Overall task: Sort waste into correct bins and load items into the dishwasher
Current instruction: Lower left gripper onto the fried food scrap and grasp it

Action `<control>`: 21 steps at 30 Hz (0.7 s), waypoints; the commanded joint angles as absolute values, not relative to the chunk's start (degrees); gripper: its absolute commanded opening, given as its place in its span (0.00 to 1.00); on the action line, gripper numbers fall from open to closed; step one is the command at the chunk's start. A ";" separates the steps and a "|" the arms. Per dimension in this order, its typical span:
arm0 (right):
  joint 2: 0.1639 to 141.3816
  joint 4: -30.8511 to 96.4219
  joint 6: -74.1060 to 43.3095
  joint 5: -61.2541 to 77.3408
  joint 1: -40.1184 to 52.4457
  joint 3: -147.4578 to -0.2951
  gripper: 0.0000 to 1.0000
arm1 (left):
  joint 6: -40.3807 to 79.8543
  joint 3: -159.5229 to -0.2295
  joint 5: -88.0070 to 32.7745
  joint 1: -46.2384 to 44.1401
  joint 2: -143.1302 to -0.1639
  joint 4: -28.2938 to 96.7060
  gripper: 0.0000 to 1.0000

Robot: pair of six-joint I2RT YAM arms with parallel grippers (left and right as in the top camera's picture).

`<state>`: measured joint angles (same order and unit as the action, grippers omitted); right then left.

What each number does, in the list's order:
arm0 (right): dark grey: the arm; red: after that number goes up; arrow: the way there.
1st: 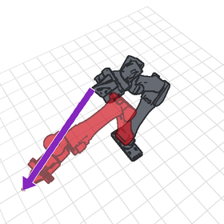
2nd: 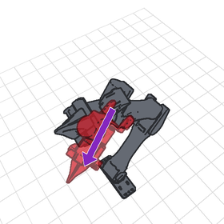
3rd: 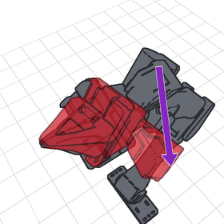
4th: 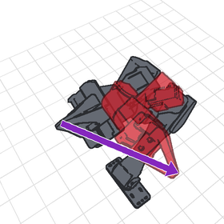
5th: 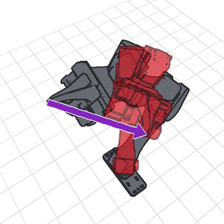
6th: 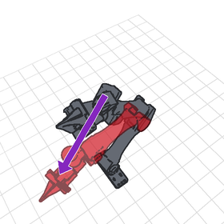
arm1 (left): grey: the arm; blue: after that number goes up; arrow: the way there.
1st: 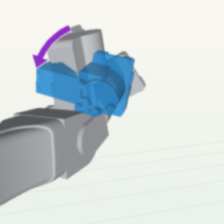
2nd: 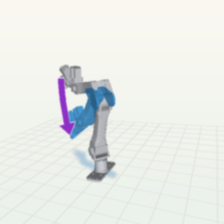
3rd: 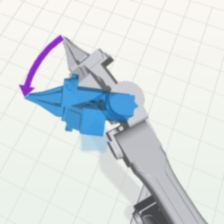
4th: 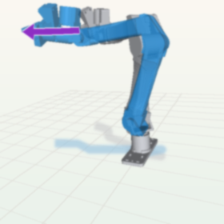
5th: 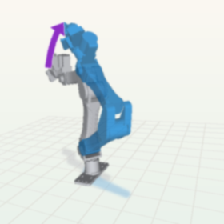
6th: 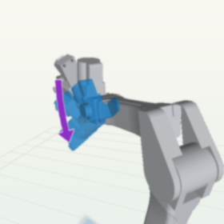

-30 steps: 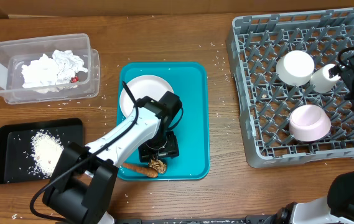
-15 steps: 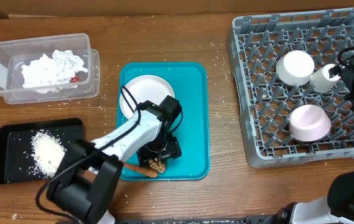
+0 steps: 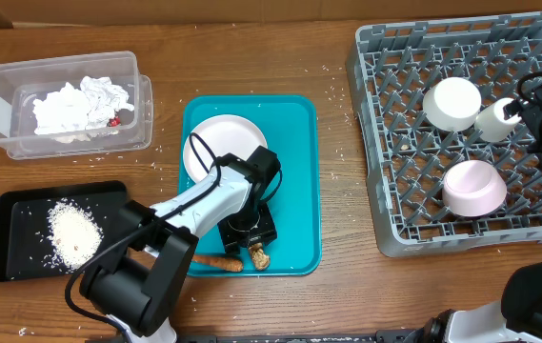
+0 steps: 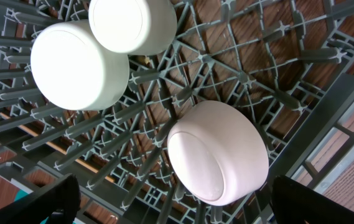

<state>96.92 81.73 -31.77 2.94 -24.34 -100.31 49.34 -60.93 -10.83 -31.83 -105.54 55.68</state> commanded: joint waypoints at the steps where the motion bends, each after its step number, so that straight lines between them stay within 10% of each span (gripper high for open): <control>1: 97.01 81.52 -32.21 2.59 -24.36 -101.71 1.00 | 49.25 -61.63 -9.04 -31.16 -107.72 56.12 0.57; 8: 97.01 81.52 -32.21 2.59 -24.36 -101.71 1.00 | 47.29 -63.86 -10.22 -31.09 -107.72 58.67 0.45; 14: 97.01 81.52 -32.21 2.59 -24.36 -101.71 1.00 | 46.22 -64.10 -17.58 -31.09 -107.72 59.77 0.64; 21: 97.01 81.52 -32.21 2.59 -24.36 -101.71 1.00 | 45.87 -63.86 -20.82 -31.20 -107.74 59.48 0.63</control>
<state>96.92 81.71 -31.77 2.92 -24.34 -100.31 47.37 -63.05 -18.28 -31.42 -106.89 59.72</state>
